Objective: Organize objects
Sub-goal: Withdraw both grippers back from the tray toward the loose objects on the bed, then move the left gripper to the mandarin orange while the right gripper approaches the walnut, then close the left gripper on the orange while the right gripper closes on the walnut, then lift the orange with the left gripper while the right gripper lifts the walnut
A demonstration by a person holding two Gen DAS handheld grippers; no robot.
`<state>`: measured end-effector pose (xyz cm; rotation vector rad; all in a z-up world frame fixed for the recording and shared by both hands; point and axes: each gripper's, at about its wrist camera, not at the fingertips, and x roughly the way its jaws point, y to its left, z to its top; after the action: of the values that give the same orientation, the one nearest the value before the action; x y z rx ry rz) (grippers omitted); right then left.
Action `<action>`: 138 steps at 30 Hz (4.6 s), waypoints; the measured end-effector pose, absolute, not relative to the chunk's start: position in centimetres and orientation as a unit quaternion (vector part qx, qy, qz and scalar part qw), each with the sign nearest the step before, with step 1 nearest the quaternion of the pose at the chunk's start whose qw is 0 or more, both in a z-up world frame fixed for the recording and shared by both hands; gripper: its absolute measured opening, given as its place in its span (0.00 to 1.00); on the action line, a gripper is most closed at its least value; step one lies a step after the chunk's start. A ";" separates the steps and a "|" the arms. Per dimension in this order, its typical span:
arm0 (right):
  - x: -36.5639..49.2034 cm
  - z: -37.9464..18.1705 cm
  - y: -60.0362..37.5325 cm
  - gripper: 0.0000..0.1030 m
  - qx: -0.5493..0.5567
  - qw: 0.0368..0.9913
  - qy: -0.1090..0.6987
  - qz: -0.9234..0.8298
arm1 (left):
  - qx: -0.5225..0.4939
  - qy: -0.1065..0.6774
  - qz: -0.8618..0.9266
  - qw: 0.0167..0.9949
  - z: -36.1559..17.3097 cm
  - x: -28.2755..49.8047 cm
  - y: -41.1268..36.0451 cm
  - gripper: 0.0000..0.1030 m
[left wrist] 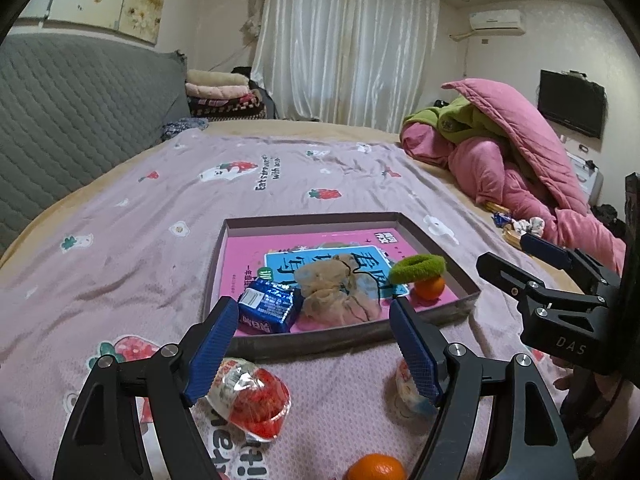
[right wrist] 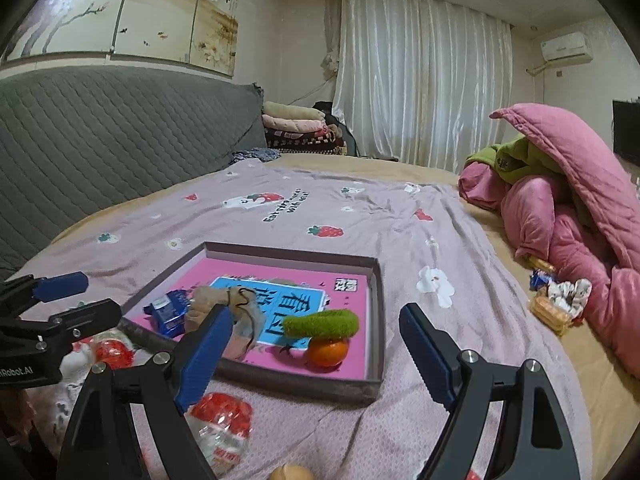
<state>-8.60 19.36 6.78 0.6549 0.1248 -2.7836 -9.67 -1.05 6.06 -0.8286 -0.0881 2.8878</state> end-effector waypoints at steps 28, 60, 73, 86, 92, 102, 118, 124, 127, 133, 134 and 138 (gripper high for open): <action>-6.1 4.4 21.0 0.83 0.267 0.141 0.058 -0.951 | -0.319 0.001 0.943 0.097 2.5 -5.1 1.0 0.77; -5.5 0.6 20.9 0.83 0.324 0.159 0.109 -0.926 | -0.369 0.014 0.922 0.113 -1.1 -4.3 1.6 0.77; -5.9 -0.9 20.2 0.83 0.354 0.174 0.119 -0.911 | -0.395 0.006 0.911 0.117 -2.2 -5.0 1.6 0.77; -6.2 -1.8 19.9 0.83 0.372 0.177 0.124 -0.903 | -0.415 -0.003 0.902 0.117 -3.2 -5.8 1.9 0.77; -6.3 -1.9 19.9 0.79 0.377 0.182 0.118 -0.900 | -0.418 -0.019 0.901 0.117 -3.2 -6.2 1.7 0.77; -6.7 -2.5 19.4 0.64 0.390 0.181 0.121 -0.895 | -0.428 -0.025 0.894 0.126 -3.3 -6.4 2.7 0.70; -6.1 -2.7 18.2 0.34 0.384 0.203 0.154 -0.888 | -0.439 -0.035 0.886 0.141 -3.4 -6.5 3.1 0.46; -6.1 -2.8 18.3 0.32 0.386 0.207 0.154 -0.885 | -0.441 -0.042 0.886 0.139 -3.4 -6.6 2.9 0.40; -6.1 -2.8 18.4 0.32 0.386 0.208 0.153 -0.885 | -0.441 -0.044 0.885 0.139 -3.3 -6.6 2.8 0.39; -6.1 -2.5 18.8 0.32 0.387 0.213 0.138 -0.887 | -0.436 -0.047 0.887 0.143 -3.0 -6.4 2.7 0.39; -6.2 -2.4 18.8 0.32 0.386 0.214 0.134 -0.887 | -0.432 -0.044 0.889 0.144 -2.8 -6.3 2.8 0.39; -6.2 -2.0 19.0 0.32 0.381 0.215 0.126 -0.890 | -0.423 -0.037 0.894 0.146 -2.4 -6.2 3.0 0.39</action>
<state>-6.18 18.97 -1.98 1.0567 0.3500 -2.4697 -6.17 2.99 -2.41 -1.2174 -0.1072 2.5741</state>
